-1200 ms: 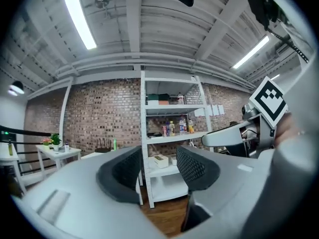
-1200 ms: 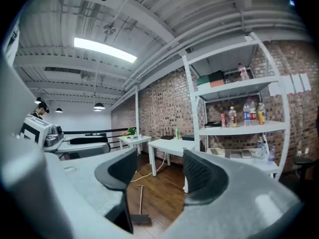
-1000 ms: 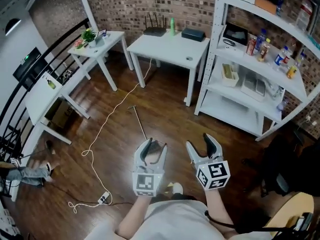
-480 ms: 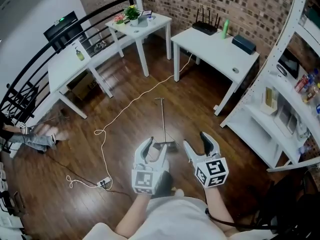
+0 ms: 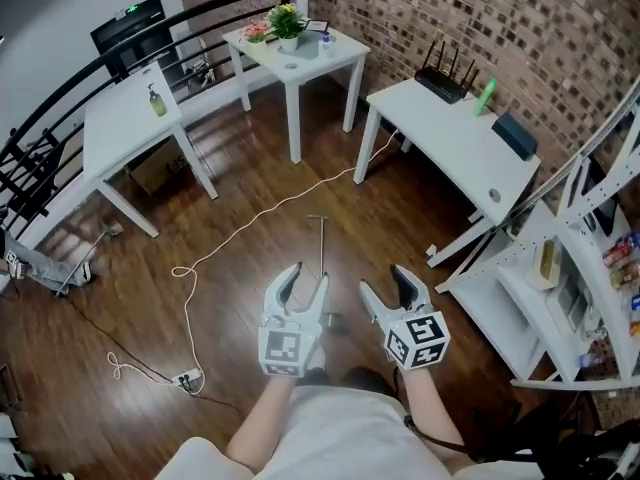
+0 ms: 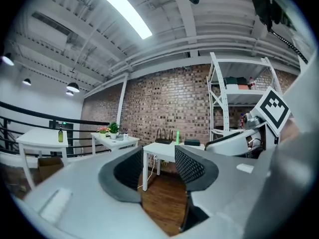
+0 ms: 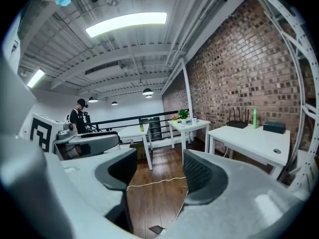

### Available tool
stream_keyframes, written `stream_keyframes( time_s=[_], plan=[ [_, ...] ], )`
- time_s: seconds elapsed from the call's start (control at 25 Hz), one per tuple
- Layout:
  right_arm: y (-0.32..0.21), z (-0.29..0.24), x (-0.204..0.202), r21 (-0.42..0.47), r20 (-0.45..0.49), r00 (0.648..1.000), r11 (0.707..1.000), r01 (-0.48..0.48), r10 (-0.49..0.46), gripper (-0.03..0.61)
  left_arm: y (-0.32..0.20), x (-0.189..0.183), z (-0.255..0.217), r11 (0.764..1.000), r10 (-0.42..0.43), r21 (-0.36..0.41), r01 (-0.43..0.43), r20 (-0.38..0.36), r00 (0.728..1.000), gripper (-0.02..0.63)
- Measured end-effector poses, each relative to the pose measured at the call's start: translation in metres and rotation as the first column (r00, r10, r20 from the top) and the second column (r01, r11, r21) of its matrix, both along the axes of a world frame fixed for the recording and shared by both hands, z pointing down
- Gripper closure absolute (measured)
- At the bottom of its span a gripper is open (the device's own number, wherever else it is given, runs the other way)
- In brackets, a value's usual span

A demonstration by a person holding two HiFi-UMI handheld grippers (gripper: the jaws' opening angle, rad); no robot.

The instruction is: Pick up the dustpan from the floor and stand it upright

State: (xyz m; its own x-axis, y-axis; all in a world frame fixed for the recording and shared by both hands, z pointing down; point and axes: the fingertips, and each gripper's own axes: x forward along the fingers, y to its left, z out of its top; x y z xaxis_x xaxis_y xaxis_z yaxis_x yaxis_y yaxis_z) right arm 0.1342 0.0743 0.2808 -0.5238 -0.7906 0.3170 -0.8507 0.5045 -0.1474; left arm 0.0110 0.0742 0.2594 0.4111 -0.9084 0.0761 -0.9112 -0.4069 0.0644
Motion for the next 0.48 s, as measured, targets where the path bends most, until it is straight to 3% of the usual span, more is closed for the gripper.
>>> stream_keyframes(
  time_s=[0.28,0.48],
  plan=[
    [-0.068,0.062,-0.018,-0.138,-0.046,0.997,0.989,0.053,-0.060,0.302,-0.074,-0.007,0.046,0.995,-0.006,-0.098,0.007,0.020,1.000,0.393],
    [-0.154,0.111,-0.013,-0.196,-0.077,0.991,0.976,0.095,-0.112,0.302,-0.139,-0.004,0.089,0.989,-0.029,-0.148,0.030,0.005,1.000,0.393]
  ],
)
